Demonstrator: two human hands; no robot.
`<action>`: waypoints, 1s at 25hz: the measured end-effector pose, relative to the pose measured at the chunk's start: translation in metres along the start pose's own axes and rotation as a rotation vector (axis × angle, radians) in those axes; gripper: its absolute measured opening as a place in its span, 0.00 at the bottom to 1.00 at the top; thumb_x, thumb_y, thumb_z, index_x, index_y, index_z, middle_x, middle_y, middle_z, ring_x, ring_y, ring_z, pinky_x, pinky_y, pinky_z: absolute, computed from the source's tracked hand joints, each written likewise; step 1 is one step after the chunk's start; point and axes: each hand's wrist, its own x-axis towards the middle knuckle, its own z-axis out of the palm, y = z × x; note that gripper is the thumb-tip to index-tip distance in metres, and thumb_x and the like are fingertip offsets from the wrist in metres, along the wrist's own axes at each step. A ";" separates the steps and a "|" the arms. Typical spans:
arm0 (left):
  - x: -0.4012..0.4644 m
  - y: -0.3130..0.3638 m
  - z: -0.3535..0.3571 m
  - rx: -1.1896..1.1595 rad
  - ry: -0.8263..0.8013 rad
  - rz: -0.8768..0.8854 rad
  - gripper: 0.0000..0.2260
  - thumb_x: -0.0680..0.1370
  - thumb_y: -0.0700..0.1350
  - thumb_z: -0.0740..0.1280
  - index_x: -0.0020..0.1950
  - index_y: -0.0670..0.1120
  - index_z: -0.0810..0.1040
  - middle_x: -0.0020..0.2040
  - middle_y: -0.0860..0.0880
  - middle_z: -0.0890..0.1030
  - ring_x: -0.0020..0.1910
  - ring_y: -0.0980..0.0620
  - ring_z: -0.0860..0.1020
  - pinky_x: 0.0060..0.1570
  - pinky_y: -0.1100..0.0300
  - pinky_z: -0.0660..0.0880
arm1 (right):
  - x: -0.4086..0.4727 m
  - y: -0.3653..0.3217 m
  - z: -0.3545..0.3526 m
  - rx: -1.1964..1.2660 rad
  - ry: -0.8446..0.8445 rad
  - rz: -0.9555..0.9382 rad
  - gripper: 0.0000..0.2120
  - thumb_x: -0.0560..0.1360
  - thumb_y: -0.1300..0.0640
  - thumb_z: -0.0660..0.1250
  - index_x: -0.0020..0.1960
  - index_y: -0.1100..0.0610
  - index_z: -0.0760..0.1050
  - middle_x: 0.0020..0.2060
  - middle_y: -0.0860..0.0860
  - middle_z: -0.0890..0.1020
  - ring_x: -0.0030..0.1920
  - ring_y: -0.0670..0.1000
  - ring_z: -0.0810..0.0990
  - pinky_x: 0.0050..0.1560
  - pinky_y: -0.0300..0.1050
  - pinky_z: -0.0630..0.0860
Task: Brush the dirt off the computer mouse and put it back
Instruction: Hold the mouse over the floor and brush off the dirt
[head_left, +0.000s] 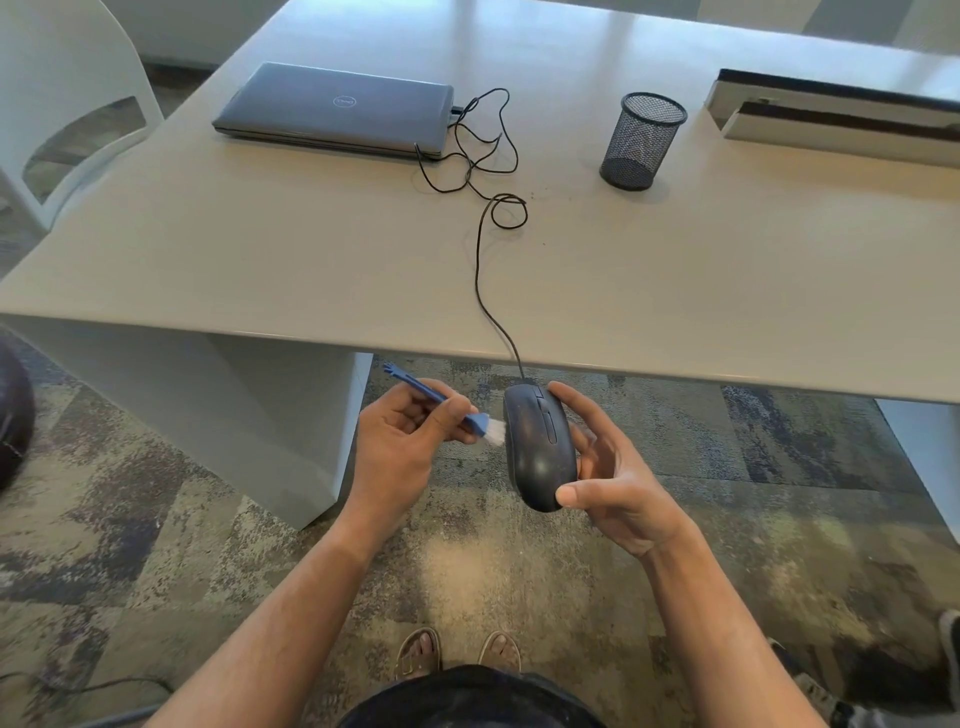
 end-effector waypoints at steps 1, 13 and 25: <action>0.000 0.000 0.001 0.007 -0.015 0.004 0.07 0.72 0.52 0.76 0.45 0.51 0.84 0.41 0.44 0.86 0.36 0.46 0.85 0.40 0.59 0.82 | 0.001 0.000 0.001 0.002 -0.009 0.000 0.48 0.61 0.72 0.77 0.76 0.50 0.68 0.72 0.62 0.74 0.61 0.63 0.81 0.57 0.54 0.82; 0.013 -0.004 0.006 0.061 0.171 0.019 0.01 0.73 0.50 0.74 0.43 0.54 0.84 0.39 0.48 0.86 0.37 0.50 0.85 0.41 0.59 0.82 | -0.006 0.006 0.005 0.006 -0.027 0.001 0.48 0.61 0.72 0.77 0.77 0.51 0.67 0.73 0.61 0.73 0.62 0.62 0.81 0.59 0.56 0.81; 0.000 -0.002 0.003 0.053 -0.041 0.039 0.07 0.72 0.48 0.75 0.46 0.47 0.83 0.39 0.46 0.86 0.35 0.50 0.84 0.40 0.61 0.82 | -0.007 0.010 0.008 -0.015 -0.044 0.011 0.47 0.62 0.71 0.77 0.77 0.50 0.67 0.72 0.60 0.74 0.61 0.62 0.81 0.61 0.57 0.80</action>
